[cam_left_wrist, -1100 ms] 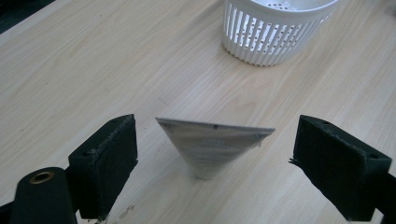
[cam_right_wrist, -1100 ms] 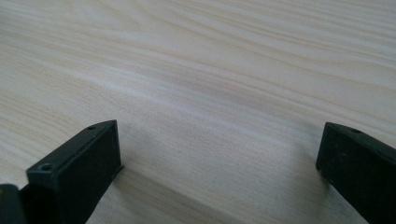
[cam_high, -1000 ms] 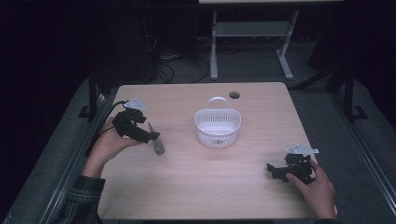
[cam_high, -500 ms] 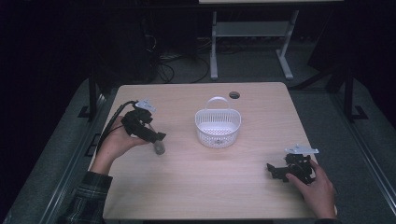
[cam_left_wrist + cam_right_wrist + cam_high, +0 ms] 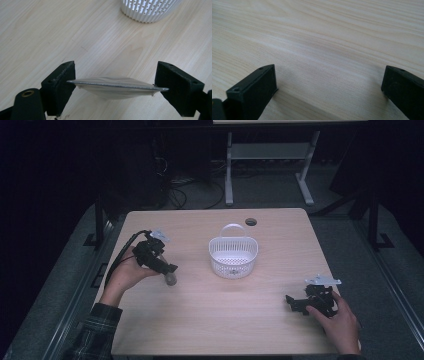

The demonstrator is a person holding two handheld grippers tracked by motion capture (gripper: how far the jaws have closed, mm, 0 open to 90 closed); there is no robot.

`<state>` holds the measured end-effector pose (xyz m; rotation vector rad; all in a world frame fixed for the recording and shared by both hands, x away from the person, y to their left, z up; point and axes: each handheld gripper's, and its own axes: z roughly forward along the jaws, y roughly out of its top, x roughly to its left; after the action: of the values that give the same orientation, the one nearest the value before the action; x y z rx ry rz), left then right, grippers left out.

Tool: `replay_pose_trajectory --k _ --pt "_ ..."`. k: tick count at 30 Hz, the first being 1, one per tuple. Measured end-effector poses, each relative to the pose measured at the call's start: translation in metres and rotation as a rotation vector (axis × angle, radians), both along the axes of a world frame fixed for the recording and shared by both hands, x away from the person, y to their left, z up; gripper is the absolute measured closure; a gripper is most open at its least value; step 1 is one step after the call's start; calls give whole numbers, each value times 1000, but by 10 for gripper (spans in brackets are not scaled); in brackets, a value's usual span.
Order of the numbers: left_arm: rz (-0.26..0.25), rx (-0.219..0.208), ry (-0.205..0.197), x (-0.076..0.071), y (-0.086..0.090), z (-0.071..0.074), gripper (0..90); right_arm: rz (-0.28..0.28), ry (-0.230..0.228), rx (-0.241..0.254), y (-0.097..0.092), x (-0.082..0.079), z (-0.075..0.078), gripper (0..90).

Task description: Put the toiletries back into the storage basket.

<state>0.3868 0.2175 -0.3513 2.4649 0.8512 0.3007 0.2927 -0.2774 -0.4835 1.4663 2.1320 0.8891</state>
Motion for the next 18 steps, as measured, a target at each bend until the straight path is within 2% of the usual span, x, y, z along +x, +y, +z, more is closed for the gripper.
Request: replay_pose_trajectory --k 2,11,18 --pt "-2 3 0 0 1 1 213 0 0 0 0 0 0 0" --pt "2 8 -4 -1 3 2 284 0 0 0 0 0 0 0" --pt "-5 23 -13 -2 3 3 291 0 0 0 0 0 0 0"
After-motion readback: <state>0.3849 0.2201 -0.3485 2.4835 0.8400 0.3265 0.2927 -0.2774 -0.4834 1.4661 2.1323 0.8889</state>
